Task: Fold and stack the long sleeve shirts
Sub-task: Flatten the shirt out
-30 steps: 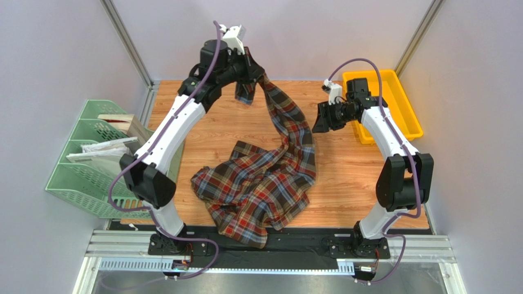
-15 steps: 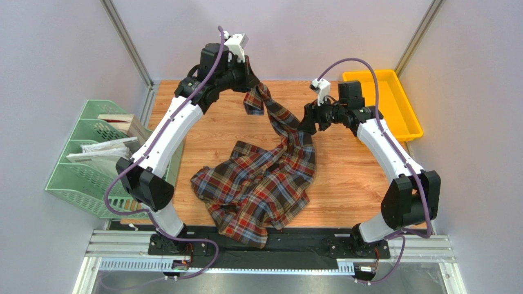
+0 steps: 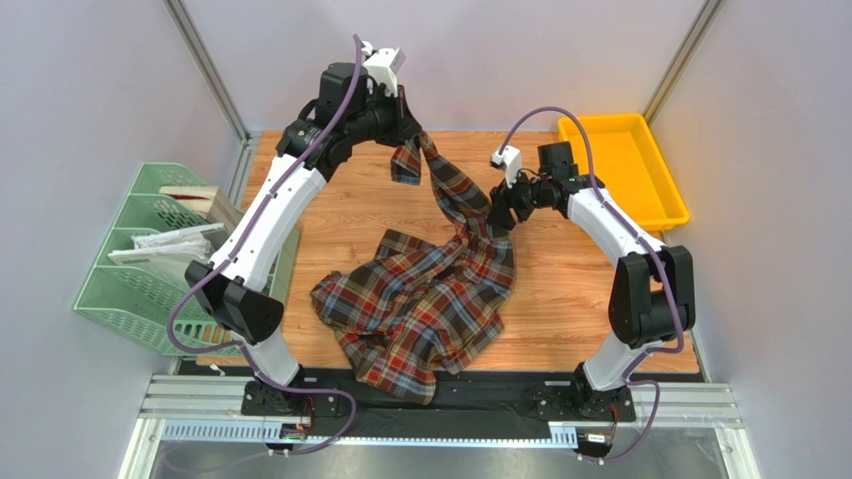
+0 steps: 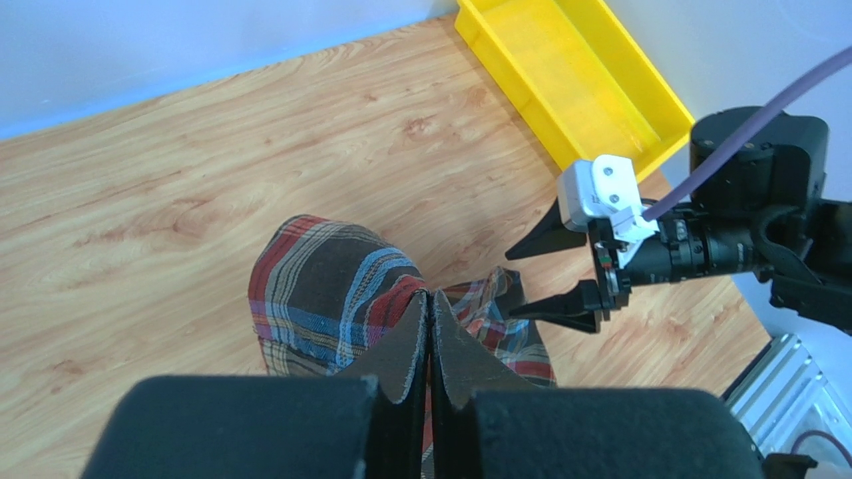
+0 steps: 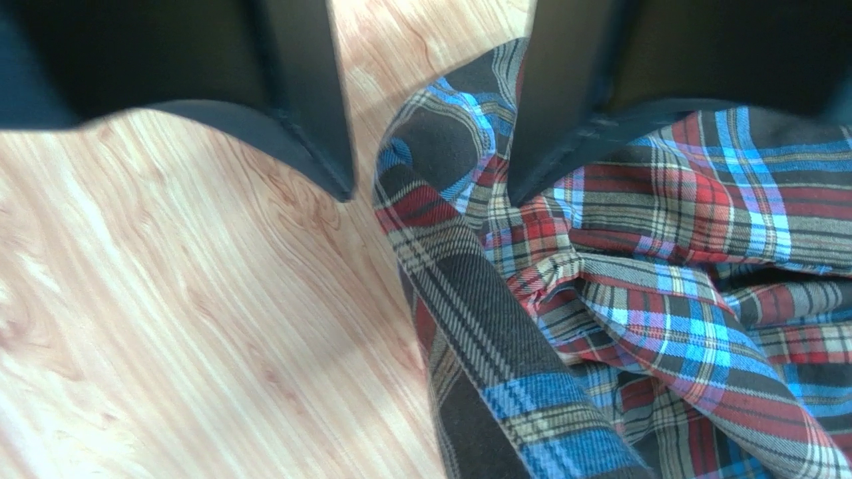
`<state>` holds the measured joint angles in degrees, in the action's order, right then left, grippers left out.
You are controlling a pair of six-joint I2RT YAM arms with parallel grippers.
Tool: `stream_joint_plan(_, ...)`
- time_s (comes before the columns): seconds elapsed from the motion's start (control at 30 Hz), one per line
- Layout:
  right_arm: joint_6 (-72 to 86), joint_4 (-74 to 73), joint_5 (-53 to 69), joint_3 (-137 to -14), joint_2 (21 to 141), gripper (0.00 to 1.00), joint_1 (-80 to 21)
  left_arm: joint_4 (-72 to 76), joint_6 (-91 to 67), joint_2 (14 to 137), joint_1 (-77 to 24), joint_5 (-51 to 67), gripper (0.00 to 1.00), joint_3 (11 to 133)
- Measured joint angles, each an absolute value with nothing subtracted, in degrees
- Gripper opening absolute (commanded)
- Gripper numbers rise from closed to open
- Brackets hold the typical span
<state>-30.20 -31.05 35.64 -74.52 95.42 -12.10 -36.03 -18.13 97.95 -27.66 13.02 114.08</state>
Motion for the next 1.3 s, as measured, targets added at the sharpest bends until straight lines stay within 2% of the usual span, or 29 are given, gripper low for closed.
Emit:
stream_joint_plan(0.07,-31.3,-31.3,36.5,-74.9,96.5,0.32,-12.1,-36.4,-17.6,97.9,-27.7,13.2,0.0,114.1)
stream_joint_plan(0.13,-31.6,-32.2,37.0,-75.9,97.5,0.31,-12.1,-36.6,-17.1,97.9,-27.7,13.2,0.0,114.1)
stream_joint_plan(0.3,-31.0,-32.6,38.3,-76.8,98.2,0.54,-12.1,-37.3,-16.5,97.4,-27.7,14.8,0.0,114.1)
stream_joint_plan(0.37,-30.1,-32.0,38.5,-76.4,98.2,0.56,-12.2,-37.6,-16.5,96.8,-27.7,16.0,0.0,114.1)
stream_joint_plan(0.43,-29.4,-31.4,38.6,-76.1,98.2,0.4,-12.6,-38.0,-16.5,95.5,-27.7,17.1,0.0,113.8)
stream_joint_plan(0.47,-29.3,-31.2,38.6,-76.0,98.2,0.2,-12.8,-38.0,-16.4,94.8,-27.7,17.4,0.0,113.6)
stream_joint_plan(0.53,-28.8,-30.7,38.4,-76.0,98.3,0.04,-13.4,-38.2,-16.2,92.9,-27.7,18.1,0.0,112.4)
stream_joint_plan(0.57,-28.2,-30.6,38.2,-76.0,98.3,0.0,-13.6,-38.2,-16.1,91.9,-27.7,18.5,0.0,111.9)
stream_joint_plan(0.73,-26.4,-31.0,37.7,-76.6,98.4,0.0,-13.9,-38.6,-11.1,85.3,-30.2,21.2,0.0,105.8)
stream_joint_plan(0.77,-25.7,-31.1,37.7,-76.9,98.3,0.0,-13.7,-38.7,-8.7,83.4,-32.3,22.0,0.02,103.3)
stream_joint_plan(0.83,-24.1,-31.1,37.8,-77.3,98.0,0.0,-12.4,-40.8,-0.6,78.7,-39.2,22.9,0.21,97.0)
stream_joint_plan(0.87,-23.2,-31.2,37.9,-77.3,97.5,0.0,-11.7,-42.3,3.4,76.8,-43.5,23.2,0.41,94.1)
stream_joint_plan(0.93,-21.2,-31.5,38.2,-77.3,95.8,0.0,-9.7,-47.5,15.5,71.3,-56.4,24.1,0.51,84.6)
stream_joint_plan(1.03,-19.4,-31.9,38.7,-77.3,92.5,0.0,-7.9,-52.1,23.7,66.1,-63.0,24.7,0.58,75.1)
stream_joint_plan(1.1,-18.5,-32.2,39.3,-77.3,89.7,0.0,-7.5,-54.5,27.0,62.0,-60.3,23.0,0.6,69.3)
stream_joint_plan(1.13,-18.2,-32.3,39.6,-77.3,88.3,0.0,-7.5,-55.0,27.7,60.8,-58.3,22.1,0.58,67.9)
stream_joint_plan(1.17,-18.1,-32.3,39.9,-77.3,87.3,0.0,-7.7,-55.0,28.6,59.7,-55.4,21.2,0.49,66.4)
stream_joint_plan(1.3,-17.8,-32.5,40.1,-77.3,84.6,0.0,-8.1,-54.1,29.4,61.9,-51.4,16.4,0.42,63.6)
